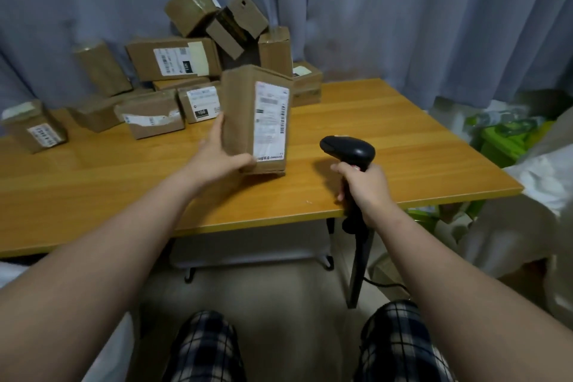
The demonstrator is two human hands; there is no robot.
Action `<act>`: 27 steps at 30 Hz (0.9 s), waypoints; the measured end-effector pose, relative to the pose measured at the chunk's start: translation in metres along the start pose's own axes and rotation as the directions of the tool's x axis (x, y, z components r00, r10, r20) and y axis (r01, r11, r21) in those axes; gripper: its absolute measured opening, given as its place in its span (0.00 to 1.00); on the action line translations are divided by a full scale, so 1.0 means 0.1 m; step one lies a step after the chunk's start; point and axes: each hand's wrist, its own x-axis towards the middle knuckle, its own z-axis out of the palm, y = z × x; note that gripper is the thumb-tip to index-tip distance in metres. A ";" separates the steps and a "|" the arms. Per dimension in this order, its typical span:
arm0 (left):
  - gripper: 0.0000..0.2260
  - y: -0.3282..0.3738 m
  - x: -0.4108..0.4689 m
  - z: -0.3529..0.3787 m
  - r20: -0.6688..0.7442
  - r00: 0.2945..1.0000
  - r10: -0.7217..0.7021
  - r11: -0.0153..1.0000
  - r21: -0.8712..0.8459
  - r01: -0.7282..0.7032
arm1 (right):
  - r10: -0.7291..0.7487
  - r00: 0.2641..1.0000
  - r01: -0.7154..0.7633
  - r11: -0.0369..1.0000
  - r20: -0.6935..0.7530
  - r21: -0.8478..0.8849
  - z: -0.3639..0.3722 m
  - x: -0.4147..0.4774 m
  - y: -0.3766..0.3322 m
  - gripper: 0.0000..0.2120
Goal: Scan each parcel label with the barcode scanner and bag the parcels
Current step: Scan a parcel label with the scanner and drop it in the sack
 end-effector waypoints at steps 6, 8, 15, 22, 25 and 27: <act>0.46 -0.48 -0.71 -0.02 -0.120 0.992 -0.051 0.953 -0.304 0.012 | -0.284 0.954 0.294 0.949 0.099 -0.110 0.52 -0.38 -0.09 0.08; 0.45 -0.56 -0.79 -0.03 -0.129 0.988 -0.082 0.925 -0.378 0.027 | -0.363 0.921 0.374 0.925 0.143 -0.066 0.71 -0.54 -0.18 0.07; 0.48 -0.64 -0.87 -0.06 -0.102 0.992 -0.074 0.882 -0.472 0.017 | -0.444 0.875 0.442 0.895 0.193 0.052 0.97 -0.84 -0.37 0.08; 0.48 -0.66 -0.86 -0.04 -0.085 0.994 -0.075 0.893 -0.450 0.029 | -0.479 0.855 0.477 0.877 0.201 0.059 0.95 -0.93 -0.08 0.10; 0.48 -0.66 -0.84 -0.05 -0.093 0.992 -0.086 0.901 -0.433 0.038 | -0.466 0.864 0.461 0.885 0.190 0.071 0.92 -0.95 -0.05 0.12; 0.48 -0.67 -0.84 -0.05 -0.090 0.992 -0.086 0.902 -0.430 0.040 | -0.458 0.868 0.453 0.888 0.192 0.073 0.90 -0.97 -0.05 0.10</act>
